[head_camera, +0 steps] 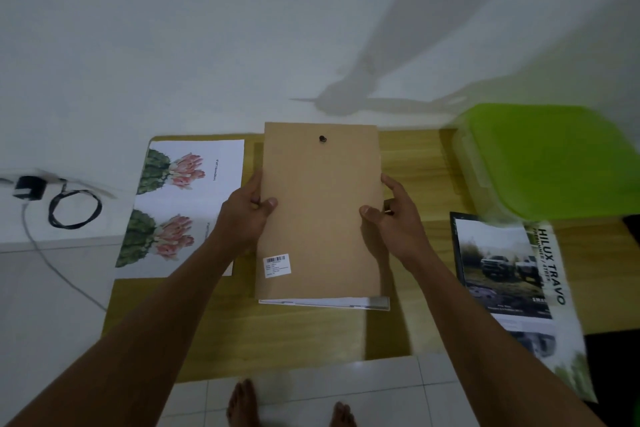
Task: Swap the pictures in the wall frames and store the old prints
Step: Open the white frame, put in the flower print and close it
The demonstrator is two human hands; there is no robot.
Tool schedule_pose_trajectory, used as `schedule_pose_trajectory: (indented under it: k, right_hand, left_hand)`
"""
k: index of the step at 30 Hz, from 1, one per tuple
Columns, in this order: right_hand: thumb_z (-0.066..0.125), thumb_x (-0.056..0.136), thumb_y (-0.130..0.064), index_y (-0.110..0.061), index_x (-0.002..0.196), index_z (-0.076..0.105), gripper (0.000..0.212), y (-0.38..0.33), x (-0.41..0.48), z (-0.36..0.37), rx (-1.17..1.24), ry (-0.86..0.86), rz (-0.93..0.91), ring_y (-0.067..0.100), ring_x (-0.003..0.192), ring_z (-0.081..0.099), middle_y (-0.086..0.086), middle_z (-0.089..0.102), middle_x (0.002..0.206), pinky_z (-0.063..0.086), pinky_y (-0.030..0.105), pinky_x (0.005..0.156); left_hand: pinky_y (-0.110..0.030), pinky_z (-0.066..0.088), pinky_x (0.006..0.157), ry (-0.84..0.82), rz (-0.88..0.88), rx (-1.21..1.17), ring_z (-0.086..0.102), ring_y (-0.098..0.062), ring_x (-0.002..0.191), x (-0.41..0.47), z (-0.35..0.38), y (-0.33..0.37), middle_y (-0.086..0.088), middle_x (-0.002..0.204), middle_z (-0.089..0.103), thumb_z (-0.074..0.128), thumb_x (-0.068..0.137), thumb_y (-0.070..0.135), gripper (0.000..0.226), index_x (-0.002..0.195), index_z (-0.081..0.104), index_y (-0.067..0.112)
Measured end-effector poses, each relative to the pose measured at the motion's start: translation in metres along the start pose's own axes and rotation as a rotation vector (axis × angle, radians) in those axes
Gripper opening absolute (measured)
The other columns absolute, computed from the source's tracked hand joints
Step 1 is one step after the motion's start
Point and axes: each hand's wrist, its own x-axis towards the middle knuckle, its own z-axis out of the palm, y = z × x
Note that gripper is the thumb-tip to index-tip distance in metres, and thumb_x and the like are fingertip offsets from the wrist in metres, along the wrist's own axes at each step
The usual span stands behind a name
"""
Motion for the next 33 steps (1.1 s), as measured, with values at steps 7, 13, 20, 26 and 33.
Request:
schedule_pose_trajectory:
  k: [7,13,20,26,33]
  right_hand:
    - [0.075,0.086,-0.021,-0.025,0.141,0.045,0.063,-0.033,-0.028,-0.049,-0.047,0.043,0.023,0.015,0.084,0.062,0.007,0.063,0.096,0.049,0.029,0.071]
    - [0.077,0.084,-0.015,-0.024,0.133,0.052,0.056,-0.047,-0.036,-0.137,-0.056,0.154,0.043,0.017,0.079,0.057,0.004,0.053,0.090,0.048,0.023,0.065]
    - [0.075,0.085,-0.011,-0.017,0.142,0.049,0.062,-0.023,0.008,-0.260,-0.144,0.175,0.076,0.016,0.071,0.052,0.006,0.052,0.083,0.042,0.019,0.056]
    - [0.073,0.087,-0.013,-0.012,0.145,0.047,0.063,0.002,0.057,-0.339,-0.317,0.196,0.054,0.022,0.095,0.060,0.005,0.056,0.099,0.044,0.026,0.080]
    - [0.073,0.086,-0.021,-0.007,0.129,0.062,0.047,0.034,0.088,-0.369,-0.558,0.223,-0.025,0.029,0.115,0.060,0.012,0.064,0.126,0.045,0.030,0.089]
  left_hand:
    - [-0.032,0.052,0.082,-0.072,0.048,-0.084,0.063,-0.019,0.095,-0.011,-0.017,0.055,-0.002,0.102,0.063,0.058,0.095,0.031,0.063,0.151,0.028,0.032]
    - [-0.045,0.059,0.076,-0.243,0.055,-0.200,0.067,-0.026,0.089,-0.015,0.022,0.125,-0.002,0.091,0.060,0.073,0.083,0.012,0.081,0.150,0.031,0.030]
    - [-0.047,0.058,0.079,-0.203,0.101,-0.235,0.067,-0.025,0.091,-0.007,0.132,0.210,0.000,0.089,0.065,0.076,0.078,0.008,0.080,0.145,0.039,0.031]
    - [-0.035,0.053,0.083,-0.135,0.097,-0.199,0.059,-0.007,0.078,0.019,0.224,0.260,0.013,0.079,0.059,0.074,0.081,0.009,0.067,0.141,0.047,0.023]
    - [-0.027,0.048,0.071,-0.030,0.067,-0.026,0.062,-0.019,0.086,0.037,0.279,0.278,0.005,0.086,0.060,0.072,0.085,0.018,0.044,0.126,0.058,0.010]
